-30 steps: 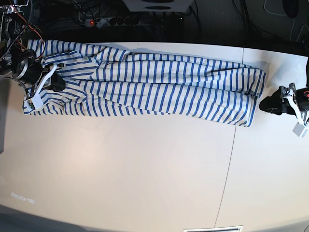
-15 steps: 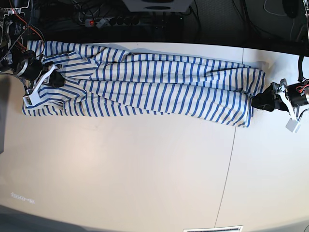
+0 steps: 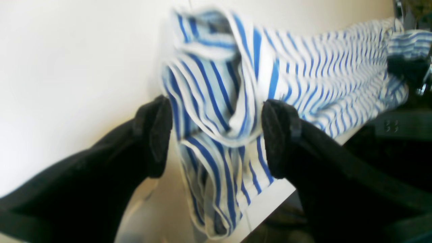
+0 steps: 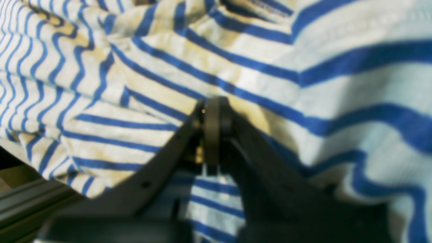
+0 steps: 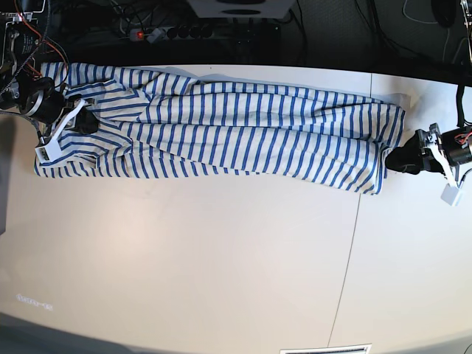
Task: Fold the T-shirt properly
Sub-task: 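Open the left gripper and lift it off the strip end, then grasp the strip end again with the left gripper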
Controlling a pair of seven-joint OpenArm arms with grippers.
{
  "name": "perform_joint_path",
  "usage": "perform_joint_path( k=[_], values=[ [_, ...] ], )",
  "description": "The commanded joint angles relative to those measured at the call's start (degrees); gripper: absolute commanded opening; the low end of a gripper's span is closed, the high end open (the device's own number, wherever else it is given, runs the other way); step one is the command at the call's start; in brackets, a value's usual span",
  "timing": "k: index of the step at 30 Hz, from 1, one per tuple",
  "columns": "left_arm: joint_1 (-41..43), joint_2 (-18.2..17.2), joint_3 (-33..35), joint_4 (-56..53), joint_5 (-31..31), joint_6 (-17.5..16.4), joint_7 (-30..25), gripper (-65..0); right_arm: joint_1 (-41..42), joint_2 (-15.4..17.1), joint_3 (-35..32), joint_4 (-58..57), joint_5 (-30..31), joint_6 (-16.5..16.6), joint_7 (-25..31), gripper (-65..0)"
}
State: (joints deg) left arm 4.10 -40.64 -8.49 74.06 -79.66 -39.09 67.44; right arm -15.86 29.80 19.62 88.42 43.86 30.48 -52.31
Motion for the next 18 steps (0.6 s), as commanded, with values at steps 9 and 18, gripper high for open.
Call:
perform_joint_path(
  k=[9,18],
  values=[
    [-0.7,-1.4,-7.6,1.9,-5.3,-0.9,1.6,-35.1,0.3,1.1,0.5,0.3,-0.6,4.2,0.9,-65.0],
    [1.1,-1.4,-7.7,16.7,-5.3,-0.9,4.9,-65.0,0.3,1.1,0.5,0.3,-0.6,4.2,1.1,-65.0]
  ],
)
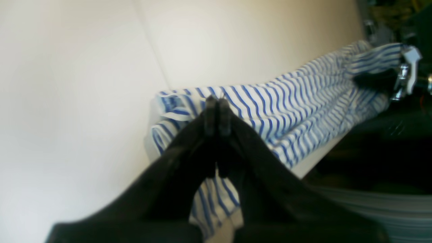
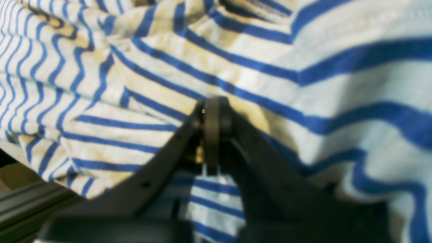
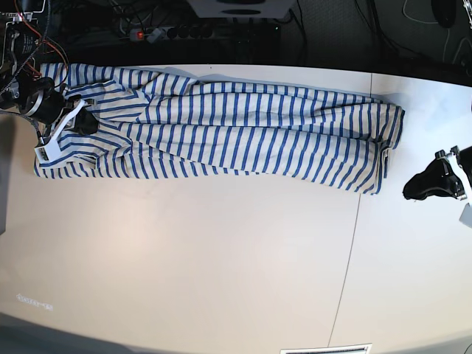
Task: Fold the T-shirt properly
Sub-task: 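Grasp the strip end again with the left gripper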
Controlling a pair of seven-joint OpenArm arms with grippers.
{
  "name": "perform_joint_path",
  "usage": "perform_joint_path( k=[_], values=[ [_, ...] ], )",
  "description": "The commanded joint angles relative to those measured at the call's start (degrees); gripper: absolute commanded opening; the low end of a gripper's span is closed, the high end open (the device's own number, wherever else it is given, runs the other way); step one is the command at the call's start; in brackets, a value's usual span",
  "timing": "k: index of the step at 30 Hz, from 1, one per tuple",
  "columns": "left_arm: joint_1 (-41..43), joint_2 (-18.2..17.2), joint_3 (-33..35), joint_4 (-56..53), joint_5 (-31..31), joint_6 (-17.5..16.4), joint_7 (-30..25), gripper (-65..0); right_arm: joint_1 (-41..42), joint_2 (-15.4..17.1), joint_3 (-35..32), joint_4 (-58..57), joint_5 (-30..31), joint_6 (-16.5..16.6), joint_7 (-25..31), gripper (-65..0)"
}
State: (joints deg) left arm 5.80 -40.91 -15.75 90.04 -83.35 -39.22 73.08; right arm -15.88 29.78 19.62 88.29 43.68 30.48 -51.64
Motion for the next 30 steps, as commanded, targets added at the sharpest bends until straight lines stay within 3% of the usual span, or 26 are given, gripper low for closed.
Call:
perform_joint_path(
  k=[1,4,9,13,18,23,30],
  values=[
    [0.2,-1.2,0.6,3.5,-1.6,-0.8,-0.8,-65.0,0.3,1.1,0.5,0.5,-0.4,4.2,0.5,-65.0],
    [1.2,-1.1,5.4,11.6,-1.6,-0.8,-1.2,-65.0,0.3,1.0,0.5,0.5,-0.5,4.2,0.5,-65.0],
    [0.9,1.1,14.4,15.2,16.4,-0.8,-12.1,-65.0,0.3,0.5,0.5,0.5,-1.2,4.2,0.5,-65.0],
    [0.9,4.8,18.1,13.4,25.9,-0.8,-16.0,-65.0,0.3,0.5,0.5,0.5,-1.1,4.2,0.6,-65.0],
    [0.9,7.9,18.3,7.8,31.7,-0.8,-19.3,-65.0,0.1,0.5,0.5,0.5,-1.3,4.2,0.6,-65.0],
    [0.9,8.2,18.3,1.7,37.4,-0.8,-24.7,-65.0,0.2,0.5,0.5,0.5,-1.3,4.2,0.7,-65.0],
    [0.9,8.2,18.3,-2.5,40.3,-0.8,-25.3,-65.0,0.2,0.5,0.5,0.5,-1.3,4.2,0.7,-65.0]
  ],
)
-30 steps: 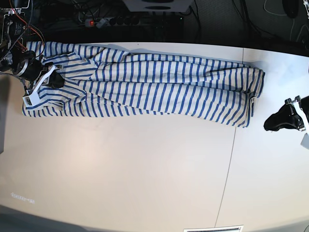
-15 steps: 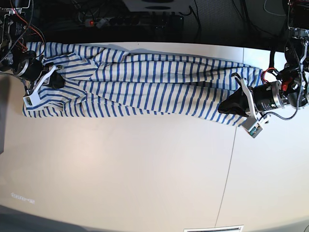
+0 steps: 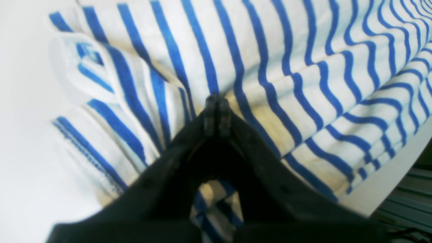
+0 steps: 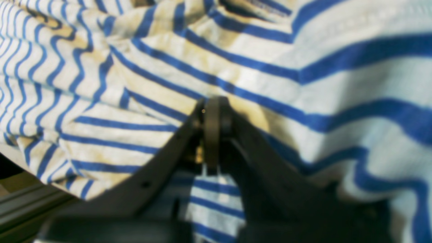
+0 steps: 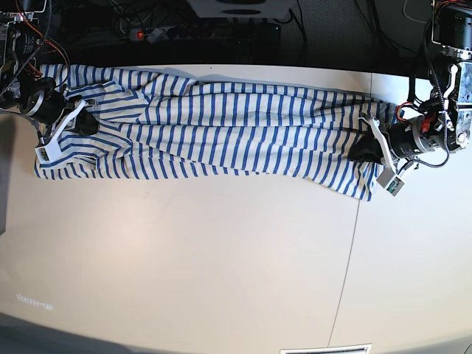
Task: Fold the T-shirt properly
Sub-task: 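Grasp the strip end again with the left gripper, then adjust the left gripper's grip on the strip end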
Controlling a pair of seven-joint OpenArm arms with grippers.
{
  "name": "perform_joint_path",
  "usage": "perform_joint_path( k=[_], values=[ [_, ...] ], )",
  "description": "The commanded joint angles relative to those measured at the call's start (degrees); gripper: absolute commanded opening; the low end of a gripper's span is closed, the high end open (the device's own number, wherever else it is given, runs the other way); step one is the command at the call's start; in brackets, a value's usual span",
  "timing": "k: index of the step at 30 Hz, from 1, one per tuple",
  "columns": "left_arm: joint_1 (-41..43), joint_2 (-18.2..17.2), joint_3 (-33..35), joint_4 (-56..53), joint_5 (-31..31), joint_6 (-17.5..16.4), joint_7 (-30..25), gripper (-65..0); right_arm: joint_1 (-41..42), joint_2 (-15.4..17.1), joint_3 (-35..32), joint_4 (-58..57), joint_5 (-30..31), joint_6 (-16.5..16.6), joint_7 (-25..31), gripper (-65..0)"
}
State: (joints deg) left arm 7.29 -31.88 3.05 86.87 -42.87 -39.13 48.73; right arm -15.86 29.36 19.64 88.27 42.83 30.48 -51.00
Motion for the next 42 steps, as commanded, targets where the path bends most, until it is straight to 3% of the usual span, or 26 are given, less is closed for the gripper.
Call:
perform_joint_path(
  k=[1,7,11,15,18,22,27,30,42],
  values=[
    [-0.6,-0.9,-0.5,0.6,0.1,-0.9,-0.9,-65.0,0.1,0.9,0.5,0.5,-0.4,4.2,0.0,-65.0],
    [-0.8,-0.8,-0.5,0.6,-0.2,-0.9,-1.4,-65.0,0.1,0.9,0.5,0.5,-0.4,4.2,0.0,-65.0],
    [-2.9,-0.9,-0.5,0.8,-3.8,-0.9,-1.6,-64.5,0.1,0.9,0.5,0.5,-0.4,4.2,0.1,-65.0],
    [-5.9,-0.9,-2.1,1.7,-7.3,-0.9,-0.1,-49.1,0.1,0.9,0.5,0.5,-0.4,4.2,0.0,-65.0],
    [-7.4,-0.9,-4.7,3.7,-10.3,-0.9,5.0,-37.7,0.1,0.9,0.5,0.5,-0.5,4.2,0.0,-65.0],
    [-7.1,-2.9,-6.8,4.3,-11.3,-0.9,6.8,-23.7,0.1,0.9,0.5,0.5,-0.5,4.2,0.0,-65.0],
    [-5.7,-5.8,-6.8,4.2,-6.8,-0.9,7.2,-22.5,0.1,0.9,0.5,0.5,-0.4,4.2,0.0,-65.0],
    [-4.2,-7.1,-6.8,4.2,-4.4,-0.9,6.7,-17.7,0.1,0.9,0.5,0.5,-0.4,4.2,0.0,-65.0],
    [-0.5,-7.2,-6.8,4.2,-7.1,-0.9,7.0,-17.8,0.1,0.9,0.5,0.5,-0.4,4.2,0.0,-65.0]
  ],
)
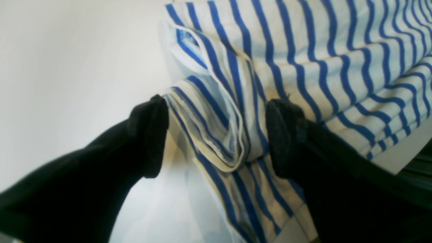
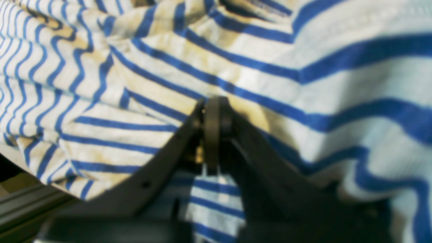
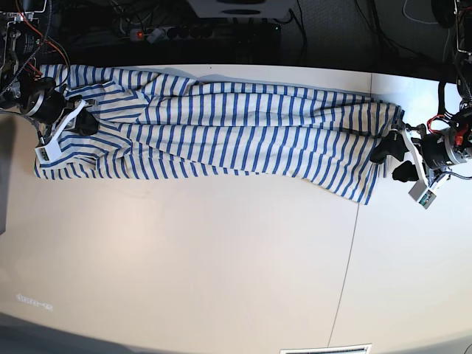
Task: Fold the T-shirt properly
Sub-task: 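Adjust the left gripper's grip on the strip end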
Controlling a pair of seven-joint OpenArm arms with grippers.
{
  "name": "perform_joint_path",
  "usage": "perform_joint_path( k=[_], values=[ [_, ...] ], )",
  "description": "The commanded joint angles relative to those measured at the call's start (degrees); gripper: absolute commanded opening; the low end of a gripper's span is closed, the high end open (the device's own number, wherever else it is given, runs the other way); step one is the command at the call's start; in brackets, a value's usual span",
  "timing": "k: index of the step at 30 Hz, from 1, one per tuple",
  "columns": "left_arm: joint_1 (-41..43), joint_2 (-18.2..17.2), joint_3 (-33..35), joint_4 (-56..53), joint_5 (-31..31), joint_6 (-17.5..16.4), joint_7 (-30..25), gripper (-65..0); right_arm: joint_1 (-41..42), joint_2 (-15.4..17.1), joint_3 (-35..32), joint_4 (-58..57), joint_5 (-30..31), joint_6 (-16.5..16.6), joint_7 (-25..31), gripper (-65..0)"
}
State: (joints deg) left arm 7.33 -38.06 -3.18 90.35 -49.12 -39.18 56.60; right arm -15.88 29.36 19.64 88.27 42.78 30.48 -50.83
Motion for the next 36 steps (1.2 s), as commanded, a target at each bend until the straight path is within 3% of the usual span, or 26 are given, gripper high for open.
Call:
perform_joint_path(
  k=[1,15,26,36],
  values=[
    [-0.4,-1.0,-0.5,0.6,-0.7,-0.8,-0.9,-17.8,0.2,0.9,0.5,0.5,-0.4,4.2,-0.2,-65.0],
    [-0.5,-0.7,-0.5,-8.0,0.1,-0.8,-4.0,-17.8,0.2,0.9,0.5,0.5,-0.3,4.2,-0.2,-65.0],
    [-0.3,4.0,-0.5,-8.0,0.3,-0.8,0.5,-17.8,0.1,0.9,0.5,0.5,-0.3,4.2,-0.2,-65.0],
    [4.0,4.4,-0.5,-8.0,0.1,-0.8,0.4,-17.8,0.2,0.9,0.5,0.5,-0.3,4.2,-0.2,-65.0]
  ],
)
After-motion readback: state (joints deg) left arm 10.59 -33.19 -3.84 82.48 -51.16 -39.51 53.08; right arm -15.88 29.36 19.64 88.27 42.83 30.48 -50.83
